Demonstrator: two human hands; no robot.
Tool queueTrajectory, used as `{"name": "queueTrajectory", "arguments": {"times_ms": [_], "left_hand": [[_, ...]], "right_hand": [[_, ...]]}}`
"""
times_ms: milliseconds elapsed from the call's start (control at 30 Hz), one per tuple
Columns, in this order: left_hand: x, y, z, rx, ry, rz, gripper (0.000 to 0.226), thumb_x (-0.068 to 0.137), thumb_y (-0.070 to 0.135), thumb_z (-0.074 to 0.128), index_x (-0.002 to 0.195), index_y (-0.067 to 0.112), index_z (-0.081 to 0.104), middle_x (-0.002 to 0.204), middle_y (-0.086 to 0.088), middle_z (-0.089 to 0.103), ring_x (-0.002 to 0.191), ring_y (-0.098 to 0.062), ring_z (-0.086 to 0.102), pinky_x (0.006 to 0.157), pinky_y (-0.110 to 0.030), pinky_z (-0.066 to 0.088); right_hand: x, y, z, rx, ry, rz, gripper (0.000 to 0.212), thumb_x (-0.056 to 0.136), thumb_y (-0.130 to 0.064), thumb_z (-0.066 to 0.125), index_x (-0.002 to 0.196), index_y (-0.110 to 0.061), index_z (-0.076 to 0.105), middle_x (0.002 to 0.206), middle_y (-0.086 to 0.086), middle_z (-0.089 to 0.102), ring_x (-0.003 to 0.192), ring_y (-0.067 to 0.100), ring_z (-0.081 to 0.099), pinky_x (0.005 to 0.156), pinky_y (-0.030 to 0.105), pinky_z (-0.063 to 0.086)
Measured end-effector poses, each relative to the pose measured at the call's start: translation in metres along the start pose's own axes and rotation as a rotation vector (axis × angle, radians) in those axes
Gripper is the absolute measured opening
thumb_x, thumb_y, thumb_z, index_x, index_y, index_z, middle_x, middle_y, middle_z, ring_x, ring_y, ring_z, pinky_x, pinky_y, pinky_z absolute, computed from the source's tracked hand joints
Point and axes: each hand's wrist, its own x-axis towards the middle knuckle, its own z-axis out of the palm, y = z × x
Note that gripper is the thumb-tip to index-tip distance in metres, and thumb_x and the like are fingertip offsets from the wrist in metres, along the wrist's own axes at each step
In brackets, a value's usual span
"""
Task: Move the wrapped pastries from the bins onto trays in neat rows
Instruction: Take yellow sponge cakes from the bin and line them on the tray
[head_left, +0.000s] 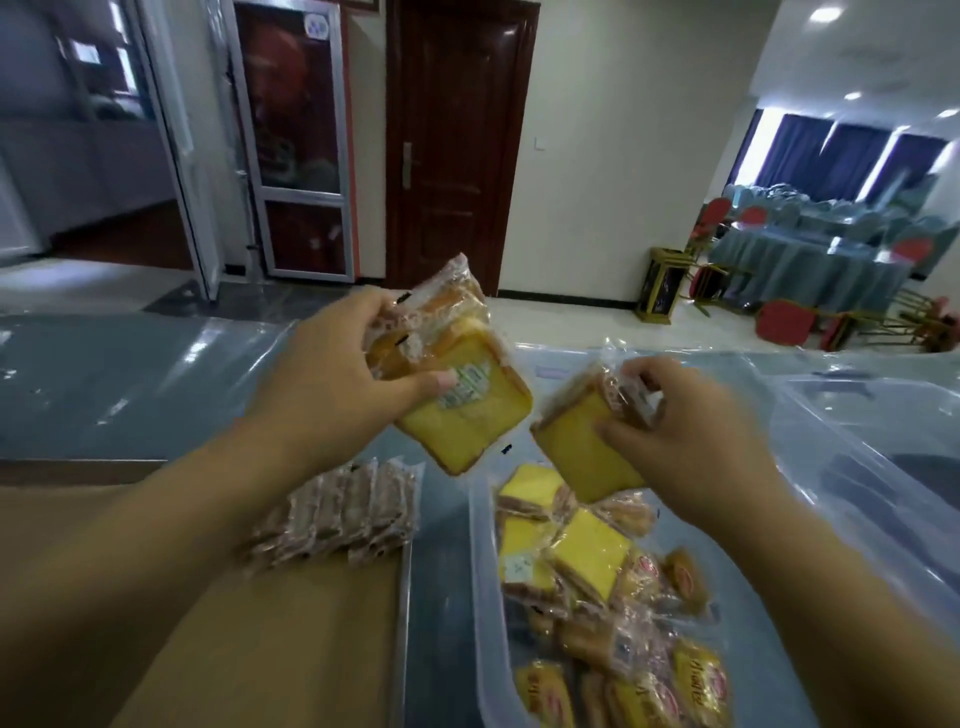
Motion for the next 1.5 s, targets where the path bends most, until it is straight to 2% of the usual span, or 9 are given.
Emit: {"name": "queueTrajectory", "arguments": {"times_ms": [133, 267, 700, 867, 1000, 1133, 1200, 1367, 1500], "left_hand": [[-0.025, -0.039, -0.066, -0.083, 0.056, -0.056, 0.052, 0.05, 0.067, 0.071, 0.091, 0.043, 0.051, 0.086, 0.021, 0.064, 0.076, 0.0, 0.063, 0.068, -0.042, 0.057], [-0.053, -0.08, -0.127, -0.103, 0.062, -0.11, 0.052, 0.05, 0.067, 0.071, 0.091, 0.042, 0.051, 0.085, 0.026, 0.063, 0.075, 0.0, 0.064, 0.067, -0.041, 0.057], [-0.15, -0.225, -0.193, -0.015, 0.066, -0.568, 0.037, 0.065, 0.031, 0.082, 0.087, 0.033, 0.053, 0.088, 0.01, 0.065, 0.08, -0.009, 0.065, 0.071, -0.042, 0.058], [-0.17, -0.267, -0.208, -0.033, 0.089, -0.717, 0.031, 0.07, 0.022, 0.08, 0.083, 0.025, 0.052, 0.085, 0.002, 0.067, 0.079, -0.014, 0.066, 0.066, -0.038, 0.056], [-0.165, -0.298, -0.225, 0.064, 0.105, -0.686, 0.03, 0.076, 0.028, 0.075, 0.095, 0.025, 0.052, 0.089, 0.006, 0.063, 0.08, -0.012, 0.063, 0.067, -0.038, 0.054], [-0.14, -0.336, -0.239, 0.102, 0.136, -0.597, 0.038, 0.08, 0.031, 0.071, 0.109, 0.019, 0.05, 0.096, 0.005, 0.058, 0.084, -0.01, 0.058, 0.065, -0.03, 0.048], [-0.125, -0.356, -0.241, 0.122, 0.123, -0.562, 0.041, 0.082, 0.035, 0.067, 0.112, 0.019, 0.046, 0.096, 0.005, 0.056, 0.082, -0.005, 0.055, 0.06, -0.025, 0.043], [-0.095, -0.405, -0.23, 0.047, 0.13, -0.535, 0.047, 0.08, 0.051, 0.061, 0.113, 0.027, 0.038, 0.106, 0.001, 0.052, 0.091, -0.017, 0.056, 0.075, -0.043, 0.053], [-0.103, -0.44, -0.214, -0.086, -0.049, -0.583, 0.05, 0.07, 0.078, 0.046, 0.106, 0.055, 0.02, 0.111, 0.009, 0.044, 0.097, -0.013, 0.053, 0.083, -0.043, 0.052]], "right_hand": [[-0.016, -0.075, 0.017, 0.141, 0.16, -0.015, 0.032, 0.076, -0.03, 0.073, 0.1, -0.033, 0.051, 0.081, -0.014, 0.048, 0.07, 0.002, 0.046, 0.054, 0.019, 0.031], [-0.032, -0.15, 0.039, 0.254, 0.206, -0.028, 0.034, 0.076, -0.026, 0.073, 0.096, -0.032, 0.047, 0.081, -0.02, 0.046, 0.074, -0.003, 0.045, 0.058, 0.017, 0.031], [-0.07, -0.26, 0.195, 0.415, -0.313, -0.035, 0.029, 0.072, -0.031, 0.073, 0.076, -0.033, 0.044, 0.074, -0.012, 0.053, 0.066, 0.002, 0.051, 0.051, 0.021, 0.034], [-0.073, -0.293, 0.256, 0.416, -0.517, 0.017, 0.026, 0.075, -0.031, 0.07, 0.082, -0.03, 0.044, 0.078, -0.007, 0.054, 0.068, 0.01, 0.054, 0.054, 0.029, 0.045], [-0.068, -0.328, 0.297, 0.475, -0.55, 0.106, 0.025, 0.077, -0.028, 0.067, 0.086, -0.025, 0.044, 0.084, -0.002, 0.054, 0.074, 0.016, 0.054, 0.059, 0.033, 0.046], [-0.055, -0.368, 0.341, 0.507, -0.489, 0.159, 0.048, 0.082, -0.024, 0.061, 0.125, -0.021, 0.04, 0.122, 0.005, 0.051, 0.11, 0.025, 0.051, 0.089, 0.04, 0.047], [-0.049, -0.388, 0.361, 0.536, -0.453, 0.183, 0.059, 0.087, -0.022, 0.057, 0.139, -0.024, 0.03, 0.134, 0.006, 0.042, 0.118, 0.025, 0.044, 0.094, 0.035, 0.042], [-0.036, -0.42, 0.407, 0.61, -0.316, 0.296, 0.044, 0.092, -0.027, 0.054, 0.131, -0.019, 0.035, 0.126, 0.007, 0.041, 0.114, 0.022, 0.042, 0.098, 0.038, 0.039], [-0.036, -0.426, 0.436, 0.665, -0.305, 0.346, 0.028, 0.093, -0.033, 0.053, 0.114, -0.024, 0.036, 0.112, -0.002, 0.04, 0.106, 0.015, 0.043, 0.095, 0.032, 0.04]]}}
